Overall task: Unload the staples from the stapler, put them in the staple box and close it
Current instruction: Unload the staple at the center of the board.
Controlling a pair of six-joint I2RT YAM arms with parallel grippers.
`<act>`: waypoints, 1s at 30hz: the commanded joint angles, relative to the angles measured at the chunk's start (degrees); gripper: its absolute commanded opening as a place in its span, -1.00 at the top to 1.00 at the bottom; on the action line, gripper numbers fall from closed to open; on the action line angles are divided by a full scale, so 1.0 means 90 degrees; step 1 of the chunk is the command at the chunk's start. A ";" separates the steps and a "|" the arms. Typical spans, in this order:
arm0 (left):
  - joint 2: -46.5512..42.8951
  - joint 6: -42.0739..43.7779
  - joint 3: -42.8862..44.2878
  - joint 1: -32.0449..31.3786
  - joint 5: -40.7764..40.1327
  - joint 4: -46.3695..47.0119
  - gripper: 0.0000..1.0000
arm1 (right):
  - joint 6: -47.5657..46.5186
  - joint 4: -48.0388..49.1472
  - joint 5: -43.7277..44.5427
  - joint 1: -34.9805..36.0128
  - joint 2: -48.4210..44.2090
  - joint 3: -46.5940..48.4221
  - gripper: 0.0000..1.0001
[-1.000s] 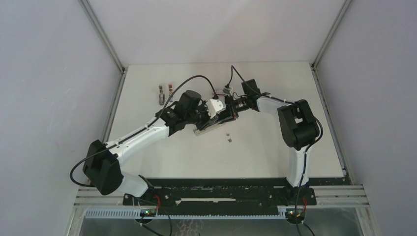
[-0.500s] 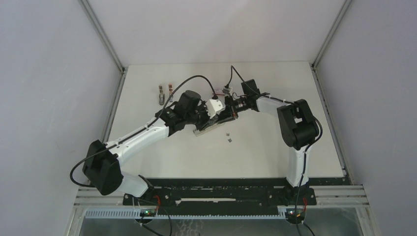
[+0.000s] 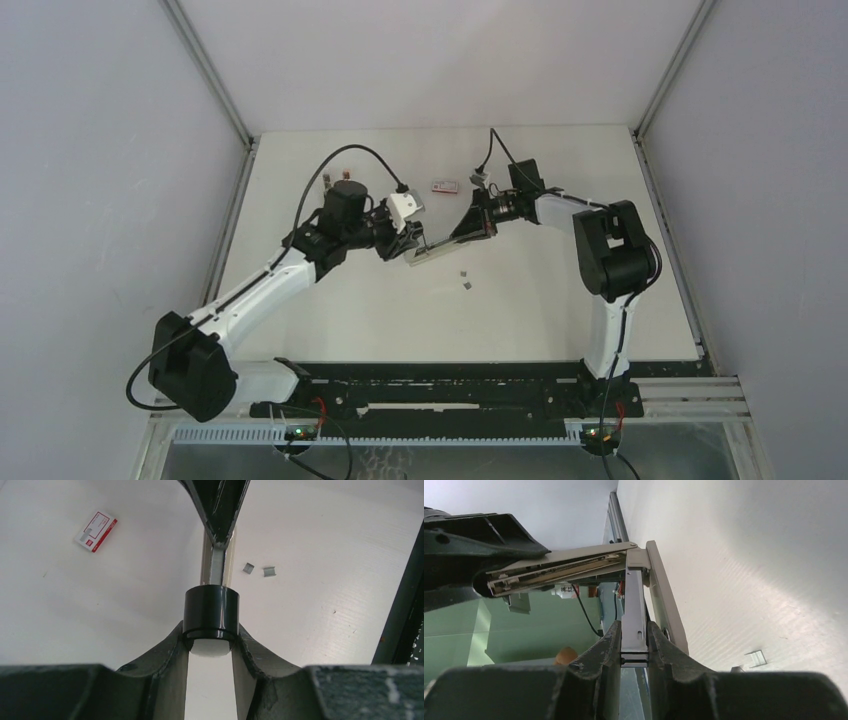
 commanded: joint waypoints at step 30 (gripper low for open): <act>-0.0729 0.0636 -0.1704 0.1520 -0.0656 0.1225 0.77 | 0.0162 0.0286 -0.0553 -0.1039 -0.0466 -0.0033 1.00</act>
